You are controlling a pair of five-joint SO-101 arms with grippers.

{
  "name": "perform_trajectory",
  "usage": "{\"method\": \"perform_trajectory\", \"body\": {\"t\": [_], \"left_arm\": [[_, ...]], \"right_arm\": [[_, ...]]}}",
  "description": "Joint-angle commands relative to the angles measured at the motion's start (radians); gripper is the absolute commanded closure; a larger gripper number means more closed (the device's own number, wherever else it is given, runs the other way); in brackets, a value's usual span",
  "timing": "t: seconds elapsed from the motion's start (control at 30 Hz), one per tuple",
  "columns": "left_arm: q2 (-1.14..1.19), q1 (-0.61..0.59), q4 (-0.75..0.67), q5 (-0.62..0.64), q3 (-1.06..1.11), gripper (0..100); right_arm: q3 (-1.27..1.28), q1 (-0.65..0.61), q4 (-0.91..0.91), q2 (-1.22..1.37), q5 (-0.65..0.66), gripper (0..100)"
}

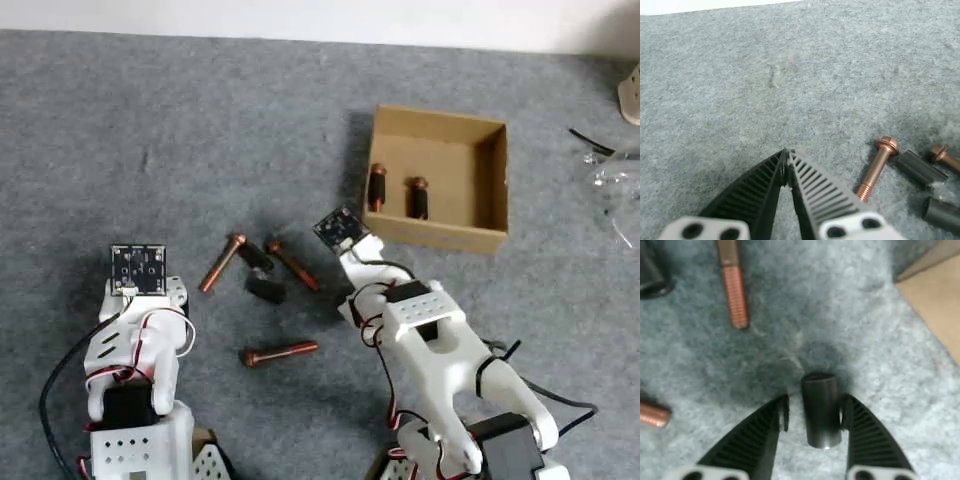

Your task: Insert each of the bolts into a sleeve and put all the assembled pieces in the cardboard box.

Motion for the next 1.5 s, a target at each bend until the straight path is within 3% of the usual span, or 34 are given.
{"method": "perform_trajectory", "body": {"t": [0.0,0.13,0.3,0.53,0.83,1.2,1.47], "left_arm": [[-0.008,-0.001,-0.023,-0.006,-0.016,99],[-0.008,-0.001,-0.023,-0.006,-0.016,99],[-0.008,-0.001,-0.023,-0.006,-0.016,99],[-0.008,-0.001,-0.023,-0.003,-0.016,99],[-0.005,0.022,-0.023,-0.003,-0.025,99],[0.004,0.102,0.015,-0.061,-0.097,99],[0.387,0.278,-0.038,-0.098,-0.282,99]], "right_arm": [[0.001,-0.018,-0.015,-0.005,0.011,86.1],[0.001,-0.015,-0.016,-0.005,0.011,99.8],[0.002,-0.010,-0.018,-0.005,0.009,99.4],[-0.004,0.133,-0.021,-0.035,0.003,99.4],[0.222,0.133,-0.200,-0.303,0.002,99.4],[0.320,0.124,-0.208,-0.447,0.002,99.4],[0.358,0.122,-0.211,-0.456,0.002,99.4]]}}
